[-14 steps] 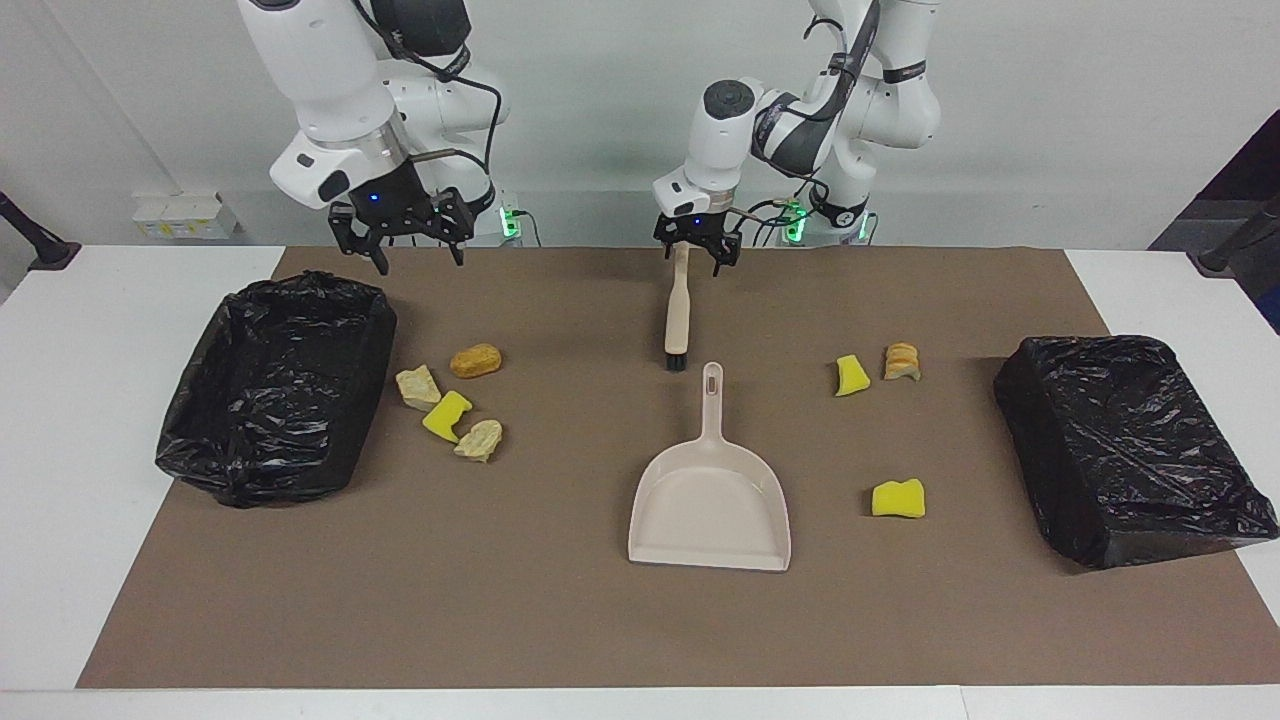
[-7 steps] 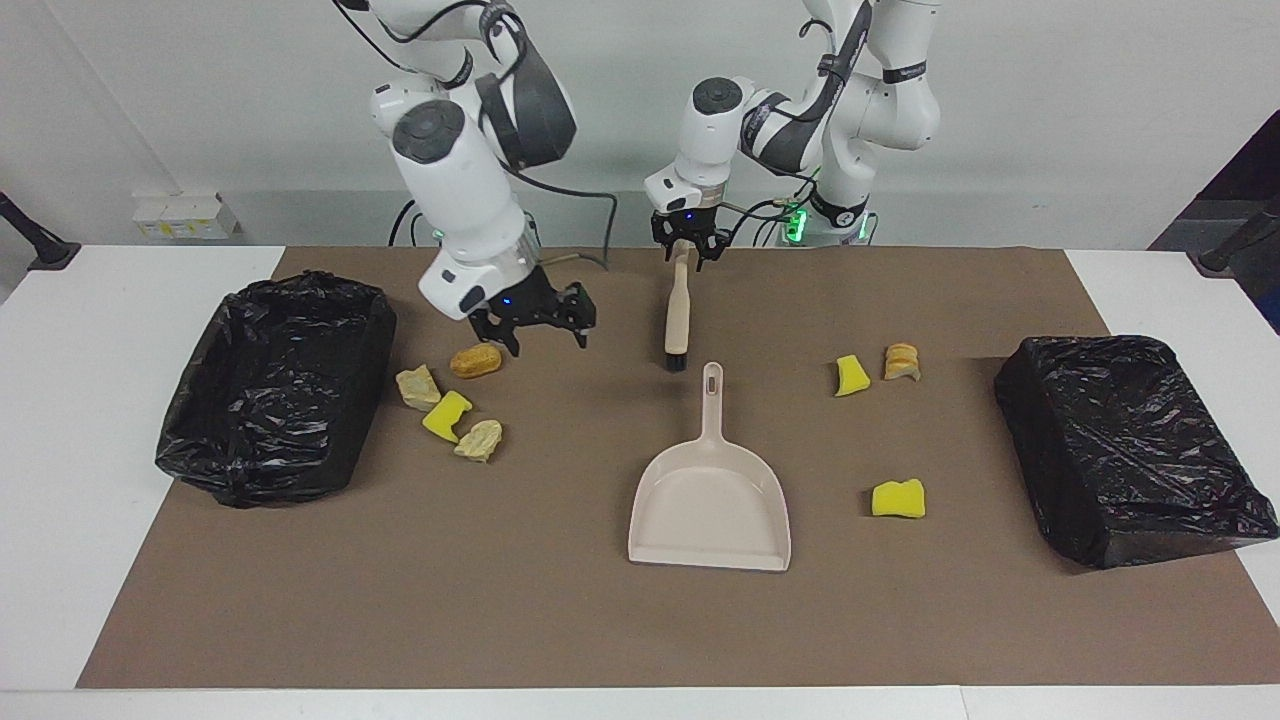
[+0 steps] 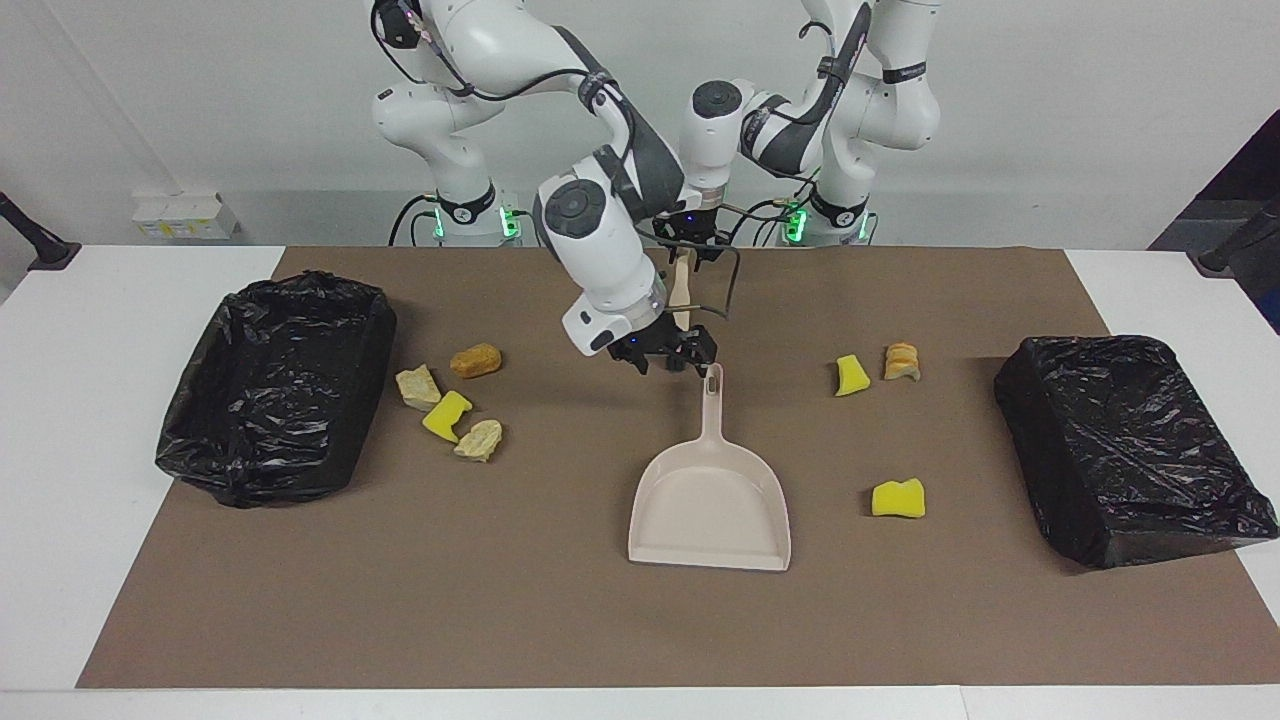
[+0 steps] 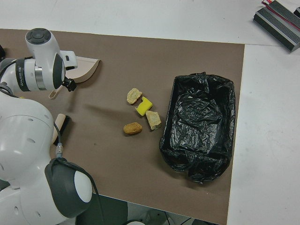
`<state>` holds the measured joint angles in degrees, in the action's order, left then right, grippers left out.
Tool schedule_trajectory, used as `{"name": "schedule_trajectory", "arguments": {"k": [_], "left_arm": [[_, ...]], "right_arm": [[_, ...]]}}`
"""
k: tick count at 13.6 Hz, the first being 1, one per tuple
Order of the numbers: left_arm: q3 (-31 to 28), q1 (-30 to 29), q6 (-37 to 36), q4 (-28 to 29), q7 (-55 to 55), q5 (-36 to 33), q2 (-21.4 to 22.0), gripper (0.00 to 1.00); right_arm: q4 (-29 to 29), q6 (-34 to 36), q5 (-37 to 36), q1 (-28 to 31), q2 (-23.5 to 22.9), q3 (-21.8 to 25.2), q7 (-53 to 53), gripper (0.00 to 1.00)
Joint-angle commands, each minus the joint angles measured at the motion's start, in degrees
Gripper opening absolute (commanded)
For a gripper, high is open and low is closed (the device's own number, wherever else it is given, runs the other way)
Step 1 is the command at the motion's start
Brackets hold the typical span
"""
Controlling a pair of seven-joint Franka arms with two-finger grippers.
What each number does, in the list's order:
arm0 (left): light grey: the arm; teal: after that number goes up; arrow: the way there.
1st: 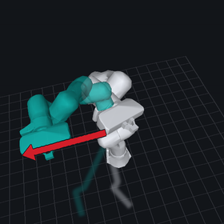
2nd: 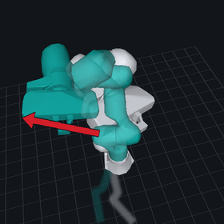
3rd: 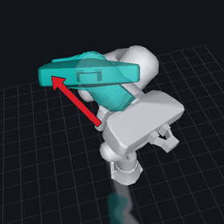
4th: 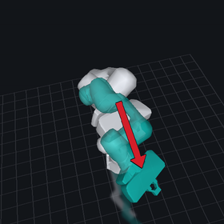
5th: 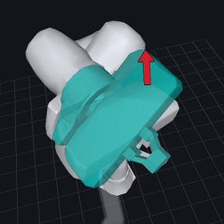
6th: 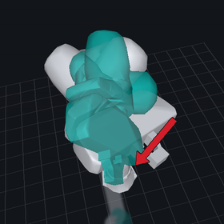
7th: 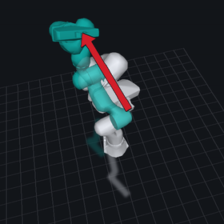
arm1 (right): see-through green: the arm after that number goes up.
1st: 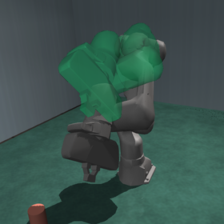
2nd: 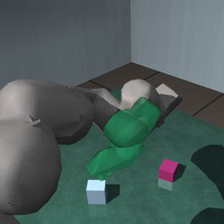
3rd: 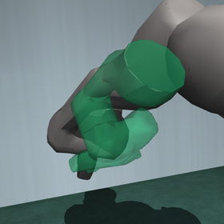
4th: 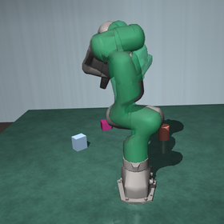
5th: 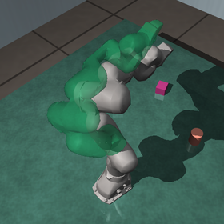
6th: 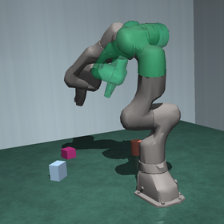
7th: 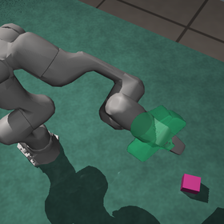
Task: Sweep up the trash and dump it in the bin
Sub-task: 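Grasp the dustpan handle with the right gripper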
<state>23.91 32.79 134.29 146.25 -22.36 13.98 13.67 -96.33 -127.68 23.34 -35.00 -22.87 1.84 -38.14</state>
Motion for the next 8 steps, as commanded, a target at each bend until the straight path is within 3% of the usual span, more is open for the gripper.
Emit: {"name": "schedule_trajectory", "arguments": {"k": [1, 5, 8], "left_arm": [[-0.62, 0.96, 0.89, 1.15, -0.67, -0.09, 0.39, 0.00], [-0.97, 0.09, -4.46, 1.06, -0.41, -0.18, 2.75, 0.00], [-0.88, -2.02, -15.07, 1.15, -0.93, -0.18, 10.03, 0.00]], "right_arm": [[2.54, -1.88, -0.13, -0.77, -4.81, 0.26, -1.15, 1.00], [5.45, 1.63, -10.58, -2.00, -6.92, 0.18, 1.84, 0.97], [7.82, 1.64, -10.25, -1.91, -8.06, 0.09, 1.85, 0.97]]}}
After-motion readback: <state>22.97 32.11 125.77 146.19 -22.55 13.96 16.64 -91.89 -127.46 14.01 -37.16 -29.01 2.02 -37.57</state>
